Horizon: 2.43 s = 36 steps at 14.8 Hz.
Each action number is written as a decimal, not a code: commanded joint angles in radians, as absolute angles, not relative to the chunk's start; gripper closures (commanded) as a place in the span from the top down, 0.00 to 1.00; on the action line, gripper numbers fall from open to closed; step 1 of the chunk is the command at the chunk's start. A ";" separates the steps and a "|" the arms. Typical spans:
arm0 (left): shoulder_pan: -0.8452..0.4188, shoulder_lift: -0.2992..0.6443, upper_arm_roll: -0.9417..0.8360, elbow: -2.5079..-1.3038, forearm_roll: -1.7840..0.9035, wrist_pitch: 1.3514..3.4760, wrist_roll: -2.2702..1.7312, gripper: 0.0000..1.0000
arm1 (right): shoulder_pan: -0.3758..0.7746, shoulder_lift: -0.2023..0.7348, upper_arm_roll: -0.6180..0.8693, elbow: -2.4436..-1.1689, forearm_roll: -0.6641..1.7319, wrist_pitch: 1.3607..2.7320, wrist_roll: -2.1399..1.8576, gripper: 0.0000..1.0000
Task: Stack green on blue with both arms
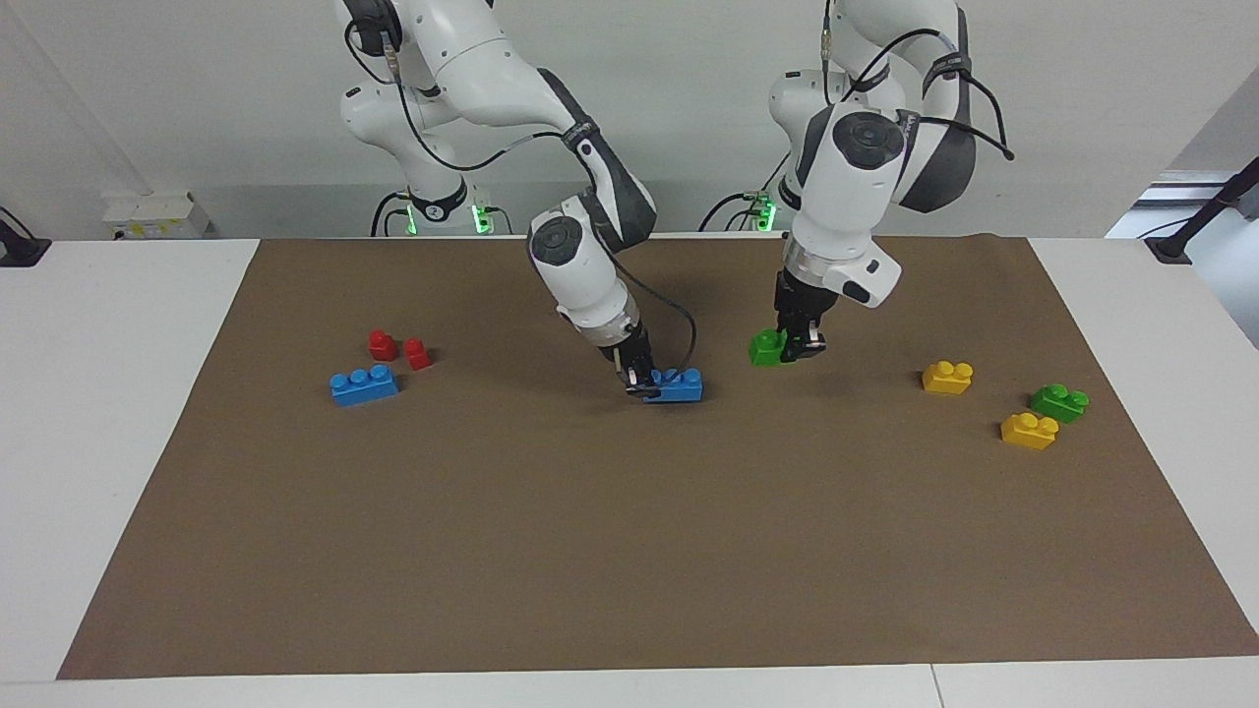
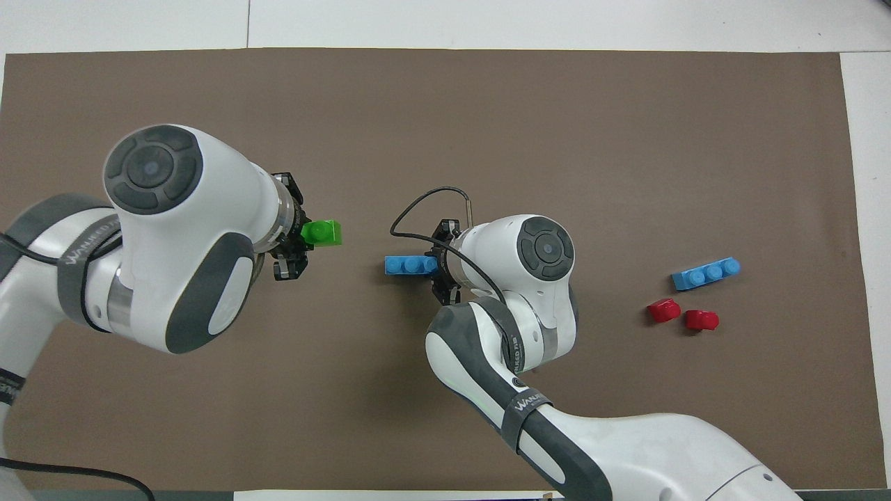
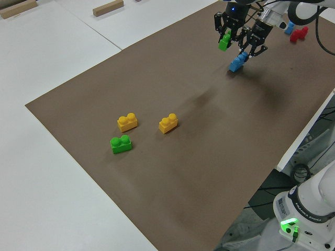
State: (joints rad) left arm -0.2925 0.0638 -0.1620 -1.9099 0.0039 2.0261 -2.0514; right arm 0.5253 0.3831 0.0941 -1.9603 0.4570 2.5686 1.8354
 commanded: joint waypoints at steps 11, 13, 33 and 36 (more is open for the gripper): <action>-0.468 0.067 -0.144 -2.083 0.103 2.267 -2.339 0.00 | 0.545 0.396 0.091 -1.987 0.477 2.635 1.842 0.00; -0.477 0.078 -0.144 -2.089 0.107 2.299 -2.367 0.00 | 0.546 0.396 0.091 -1.987 0.479 2.635 1.842 0.00; -0.532 0.219 -0.144 -2.097 0.268 2.391 -2.552 0.00 | 0.540 0.397 0.091 -1.980 0.477 2.632 1.835 0.00; -0.523 0.238 -0.143 -2.092 0.285 2.404 -2.560 0.00 | 0.535 0.399 0.091 -1.977 0.477 2.634 1.835 0.00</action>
State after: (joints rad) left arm -0.5151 0.1901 -0.1604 -2.0836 0.2594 2.3819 -2.4981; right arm 0.5347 0.3888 0.0943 -1.9723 0.4570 2.6023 1.8334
